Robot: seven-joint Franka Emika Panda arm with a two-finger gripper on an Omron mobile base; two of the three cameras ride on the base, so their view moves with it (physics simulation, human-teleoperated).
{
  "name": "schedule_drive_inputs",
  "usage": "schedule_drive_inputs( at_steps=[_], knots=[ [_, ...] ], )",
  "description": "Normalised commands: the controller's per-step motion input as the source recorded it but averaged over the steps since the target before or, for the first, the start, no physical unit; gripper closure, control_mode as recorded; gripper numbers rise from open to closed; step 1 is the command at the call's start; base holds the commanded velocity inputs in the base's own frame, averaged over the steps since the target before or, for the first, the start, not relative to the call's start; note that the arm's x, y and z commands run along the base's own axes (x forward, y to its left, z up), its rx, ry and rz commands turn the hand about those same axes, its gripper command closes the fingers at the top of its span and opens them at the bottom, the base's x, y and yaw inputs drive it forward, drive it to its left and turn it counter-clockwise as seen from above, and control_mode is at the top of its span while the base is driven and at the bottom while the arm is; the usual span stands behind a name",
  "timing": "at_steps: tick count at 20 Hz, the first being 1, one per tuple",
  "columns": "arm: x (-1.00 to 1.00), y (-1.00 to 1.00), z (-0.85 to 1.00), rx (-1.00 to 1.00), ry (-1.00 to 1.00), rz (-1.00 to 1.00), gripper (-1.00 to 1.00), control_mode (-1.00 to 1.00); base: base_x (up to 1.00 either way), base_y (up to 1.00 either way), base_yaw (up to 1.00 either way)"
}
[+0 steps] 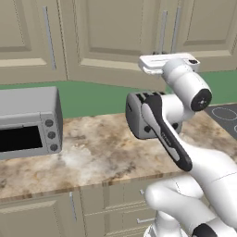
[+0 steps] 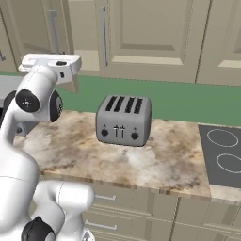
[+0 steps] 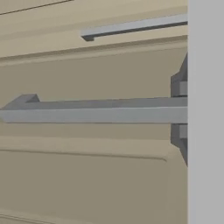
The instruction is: Get the candle and the wine from the cabinet and move them to the dining counter.
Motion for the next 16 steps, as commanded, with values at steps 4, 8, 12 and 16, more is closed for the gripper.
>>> schedule_drive_inputs(
  at_steps=[4, 8, 12, 16],
  knots=[
    [-0.26, 0.24, 0.00, 0.00, 0.01, 0.01, 1.00, -1.00, 0.00, 0.00, 0.00],
    [-0.32, 0.25, 0.00, 0.00, 0.01, 0.04, 1.00, -1.00, 0.00, 0.00, 0.00],
    [-0.28, 0.30, 0.00, 0.00, 0.02, 0.06, 1.00, -1.00, 0.00, 0.00, 0.00],
    [-0.32, 0.35, 0.00, 0.00, 0.02, 0.06, 1.00, -1.00, 0.00, 0.00, 0.00]
  ],
)
